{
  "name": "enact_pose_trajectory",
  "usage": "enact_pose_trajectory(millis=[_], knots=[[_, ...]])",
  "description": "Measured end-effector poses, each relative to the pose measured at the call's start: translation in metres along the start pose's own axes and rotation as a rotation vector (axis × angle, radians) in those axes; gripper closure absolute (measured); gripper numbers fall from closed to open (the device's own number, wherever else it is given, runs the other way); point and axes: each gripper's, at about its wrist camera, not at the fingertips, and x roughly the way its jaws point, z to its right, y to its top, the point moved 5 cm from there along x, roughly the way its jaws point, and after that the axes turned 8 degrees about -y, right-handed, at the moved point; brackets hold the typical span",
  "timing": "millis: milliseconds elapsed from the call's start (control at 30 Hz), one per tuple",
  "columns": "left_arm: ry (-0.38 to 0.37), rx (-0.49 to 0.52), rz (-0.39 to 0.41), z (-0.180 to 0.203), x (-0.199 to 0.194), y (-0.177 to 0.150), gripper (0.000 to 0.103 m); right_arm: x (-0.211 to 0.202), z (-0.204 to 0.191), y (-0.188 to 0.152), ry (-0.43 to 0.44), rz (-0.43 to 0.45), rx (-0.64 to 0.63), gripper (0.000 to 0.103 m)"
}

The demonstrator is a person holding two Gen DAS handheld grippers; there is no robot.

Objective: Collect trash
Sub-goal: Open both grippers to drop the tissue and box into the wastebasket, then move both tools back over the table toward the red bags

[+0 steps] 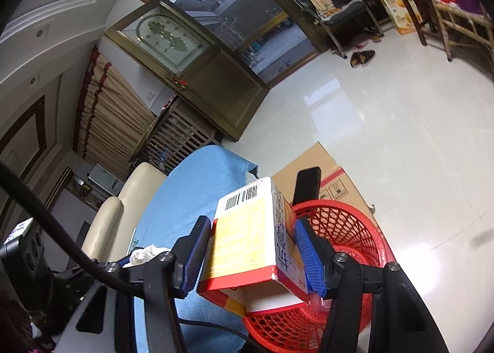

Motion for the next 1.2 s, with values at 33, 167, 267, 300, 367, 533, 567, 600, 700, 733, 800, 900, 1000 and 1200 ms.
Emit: enact_pose_trajectory(millis=[33, 167, 267, 300, 367, 533, 567, 600, 700, 733, 800, 900, 1000, 1200], knots=[[-0.009, -0.003, 0.003, 0.000, 0.003, 0.002, 0.061, 0.002, 0.003, 0.000, -0.003, -0.011, 0.012, 0.040], [-0.048, -0.022, 0.036, 0.000, 0.006, 0.004, 0.036, 0.004, 0.011, 0.000, 0.014, -0.022, 0.063, 0.029], [-0.025, -0.033, 0.027, -0.006, 0.005, -0.001, 0.036, 0.005, 0.014, 0.001, 0.003, -0.017, 0.073, 0.029], [-0.010, -0.040, 0.024, -0.010, 0.004, -0.004, 0.036, 0.004, 0.014, 0.001, 0.002, -0.013, 0.072, 0.029], [0.023, -0.045, 0.022, -0.017, -0.002, -0.009, 0.036, 0.001, 0.011, 0.002, 0.009, 0.000, 0.065, 0.029], [0.143, -0.066, 0.027, -0.042, -0.021, -0.025, 0.033, -0.001, -0.009, 0.000, 0.016, 0.011, 0.010, 0.029], [0.161, -0.075, 0.029, -0.049, -0.025, -0.029, 0.033, 0.000, -0.015, -0.002, 0.018, 0.009, -0.004, 0.029], [0.178, -0.084, 0.030, -0.054, -0.030, -0.033, 0.033, 0.001, -0.021, -0.003, 0.020, 0.006, -0.020, 0.029], [0.216, -0.117, 0.037, -0.073, -0.045, -0.049, 0.031, 0.003, -0.044, -0.009, 0.022, 0.002, -0.072, 0.029], [0.233, -0.129, 0.036, -0.080, -0.050, -0.056, 0.031, 0.004, -0.051, -0.011, 0.027, 0.001, -0.086, 0.029], [0.264, -0.154, 0.031, -0.091, -0.057, -0.066, 0.031, 0.007, -0.067, -0.016, 0.042, -0.006, -0.113, 0.029], [0.301, -0.208, 0.043, -0.110, -0.072, -0.084, 0.031, 0.014, -0.090, -0.025, 0.052, -0.027, -0.156, 0.029], [0.328, -0.247, 0.061, -0.126, -0.087, -0.097, 0.031, 0.021, -0.117, -0.036, 0.065, -0.048, -0.209, 0.029], [0.370, -0.320, 0.093, -0.154, -0.110, -0.122, 0.031, 0.031, -0.169, -0.060, 0.080, -0.067, -0.331, 0.029]])
